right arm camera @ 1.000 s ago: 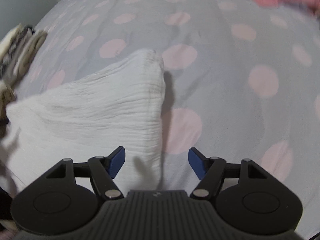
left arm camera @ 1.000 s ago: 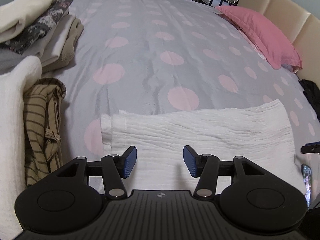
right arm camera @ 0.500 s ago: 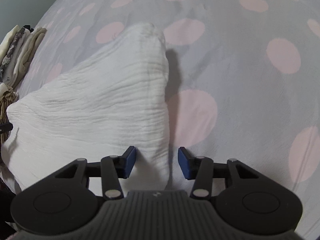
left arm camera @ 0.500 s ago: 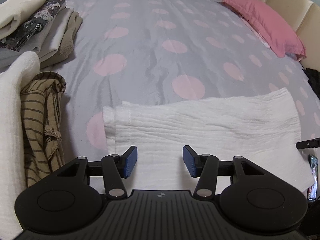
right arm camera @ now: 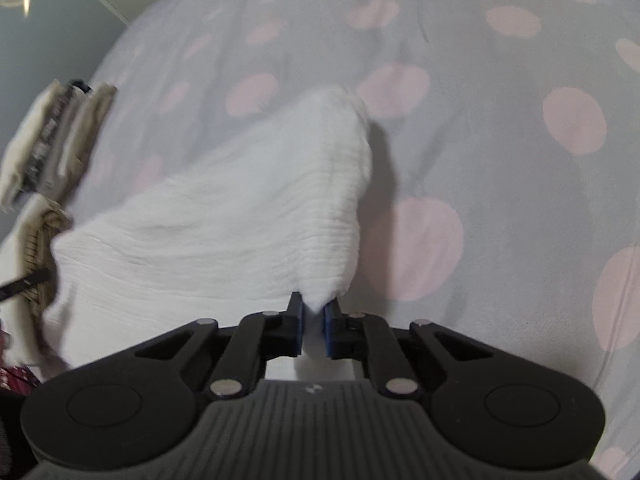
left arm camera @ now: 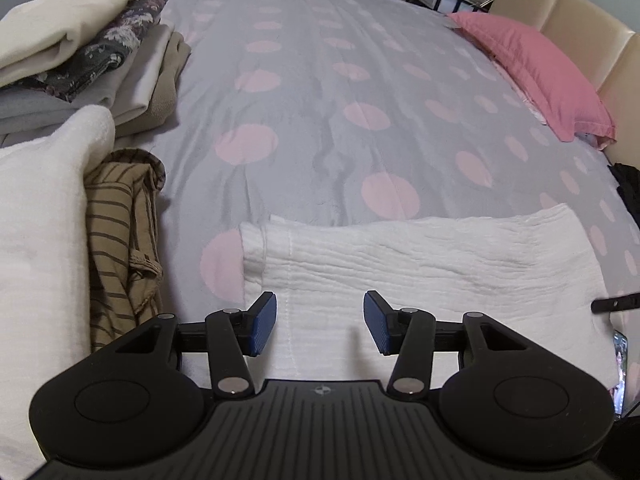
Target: Fold clothes
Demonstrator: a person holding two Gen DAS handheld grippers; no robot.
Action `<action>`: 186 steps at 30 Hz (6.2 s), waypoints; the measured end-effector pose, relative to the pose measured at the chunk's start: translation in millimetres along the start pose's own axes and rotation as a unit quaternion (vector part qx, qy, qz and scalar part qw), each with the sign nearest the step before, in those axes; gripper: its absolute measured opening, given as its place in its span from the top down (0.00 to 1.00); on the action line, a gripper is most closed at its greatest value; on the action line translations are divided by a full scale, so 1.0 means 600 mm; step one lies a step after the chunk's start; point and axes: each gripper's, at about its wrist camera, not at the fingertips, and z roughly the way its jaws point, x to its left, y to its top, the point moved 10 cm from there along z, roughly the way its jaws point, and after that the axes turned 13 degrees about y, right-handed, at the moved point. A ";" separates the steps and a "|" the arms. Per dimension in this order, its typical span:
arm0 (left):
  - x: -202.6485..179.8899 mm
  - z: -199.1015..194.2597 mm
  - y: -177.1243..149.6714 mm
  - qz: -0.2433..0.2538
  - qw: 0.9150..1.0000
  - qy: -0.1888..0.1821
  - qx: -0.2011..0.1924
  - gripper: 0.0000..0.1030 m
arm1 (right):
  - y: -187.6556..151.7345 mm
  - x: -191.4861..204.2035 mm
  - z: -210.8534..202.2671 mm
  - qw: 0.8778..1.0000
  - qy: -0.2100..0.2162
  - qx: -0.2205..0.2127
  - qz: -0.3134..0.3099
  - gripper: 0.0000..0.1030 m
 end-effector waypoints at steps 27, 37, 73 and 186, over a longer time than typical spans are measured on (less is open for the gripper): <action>0.057 -0.070 0.035 -0.065 0.997 -0.036 -0.025 0.55 | 0.048 0.461 0.063 0.976 0.192 -0.008 -0.098 0.91; 0.110 -0.073 0.036 -0.072 0.997 0.008 -0.033 0.55 | 0.000 0.513 0.246 0.978 0.185 0.038 -0.087 0.91; 0.032 -0.006 -0.076 -0.015 0.996 -0.034 0.087 0.52 | -0.172 0.268 0.132 0.968 0.034 0.010 -0.250 0.45; 0.056 0.056 -0.052 0.005 0.996 -0.027 0.079 0.44 | -0.072 0.211 0.222 0.994 0.098 0.001 -0.057 0.36</action>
